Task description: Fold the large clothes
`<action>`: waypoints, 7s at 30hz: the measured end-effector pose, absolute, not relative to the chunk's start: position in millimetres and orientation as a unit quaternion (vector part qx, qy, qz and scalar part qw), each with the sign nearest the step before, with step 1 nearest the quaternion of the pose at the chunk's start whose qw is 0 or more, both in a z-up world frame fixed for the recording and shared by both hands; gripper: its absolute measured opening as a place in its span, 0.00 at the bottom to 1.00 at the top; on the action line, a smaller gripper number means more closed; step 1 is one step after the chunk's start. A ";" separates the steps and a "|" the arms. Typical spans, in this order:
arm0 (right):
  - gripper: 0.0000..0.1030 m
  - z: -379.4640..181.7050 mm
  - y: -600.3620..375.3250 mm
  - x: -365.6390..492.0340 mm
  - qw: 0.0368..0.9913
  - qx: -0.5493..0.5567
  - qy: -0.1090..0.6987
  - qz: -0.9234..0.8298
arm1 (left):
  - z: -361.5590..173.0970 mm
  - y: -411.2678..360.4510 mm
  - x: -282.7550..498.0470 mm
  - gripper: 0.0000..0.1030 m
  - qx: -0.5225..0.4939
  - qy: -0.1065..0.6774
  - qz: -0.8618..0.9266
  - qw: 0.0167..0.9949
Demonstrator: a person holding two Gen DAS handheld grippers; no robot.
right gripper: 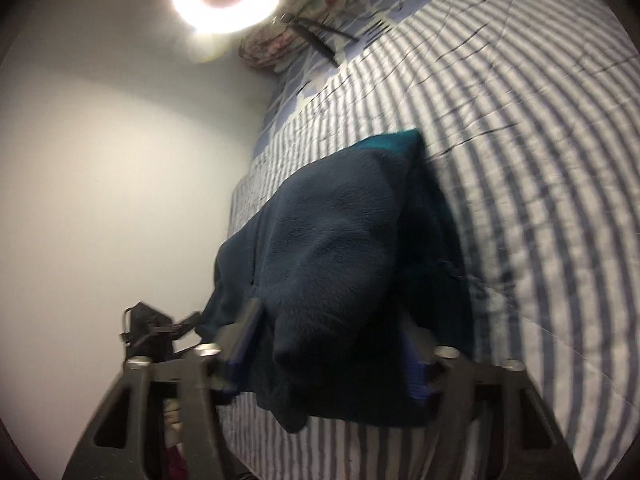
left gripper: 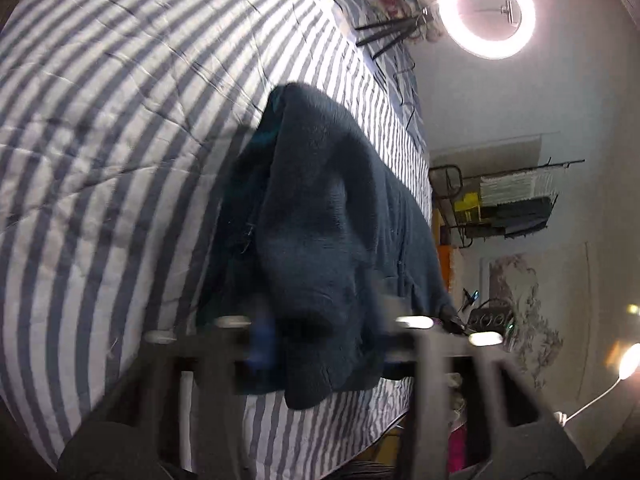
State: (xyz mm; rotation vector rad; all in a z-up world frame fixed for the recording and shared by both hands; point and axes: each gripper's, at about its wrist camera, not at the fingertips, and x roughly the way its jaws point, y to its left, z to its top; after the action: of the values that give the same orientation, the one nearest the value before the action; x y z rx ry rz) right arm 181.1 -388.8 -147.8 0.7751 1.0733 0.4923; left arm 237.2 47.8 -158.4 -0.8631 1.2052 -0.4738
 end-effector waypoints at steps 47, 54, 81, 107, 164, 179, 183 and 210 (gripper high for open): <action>0.33 -135.9 -260.1 235.6 0.843 0.049 0.485 0.227 | -147.2 -34.6 262.2 0.19 -0.146 0.544 -0.158 0.811; 0.31 -134.4 -267.5 231.8 0.833 0.051 0.499 0.232 | -126.8 -28.5 248.3 0.17 -0.132 0.515 -0.167 0.831; 0.31 -138.6 -371.5 151.3 0.820 0.143 0.501 0.237 | -94.9 -12.4 178.4 0.25 -0.119 0.461 -0.263 0.839; 0.98 -152.2 -438.1 173.6 0.809 0.228 0.486 0.240 | -165.6 87.1 243.4 0.74 -0.392 0.530 -0.236 0.714; 0.26 -30.9 -498.1 290.2 0.904 0.004 0.417 0.096 | -80.9 -230.3 427.0 0.20 -0.199 0.441 -0.330 0.811; 0.25 -76.0 -606.8 397.9 0.920 0.007 0.391 -0.002 | -142.0 -368.5 549.1 0.20 -0.199 0.441 -0.326 0.812; 0.35 -120.9 -625.7 419.7 0.905 -0.014 0.422 -0.041 | -178.4 -374.6 564.0 0.24 -0.186 0.474 -0.285 0.812; 0.70 5.5 -565.3 280.3 0.932 0.002 0.355 -0.074 | 17.7 -336.4 360.2 0.44 -0.051 0.380 -0.284 0.879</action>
State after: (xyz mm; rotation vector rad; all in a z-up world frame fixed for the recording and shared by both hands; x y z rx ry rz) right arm 280.3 -565.3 5.5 0.0046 0.7259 -0.1509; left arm 360.2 -336.4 17.7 -0.1053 0.7916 -0.5923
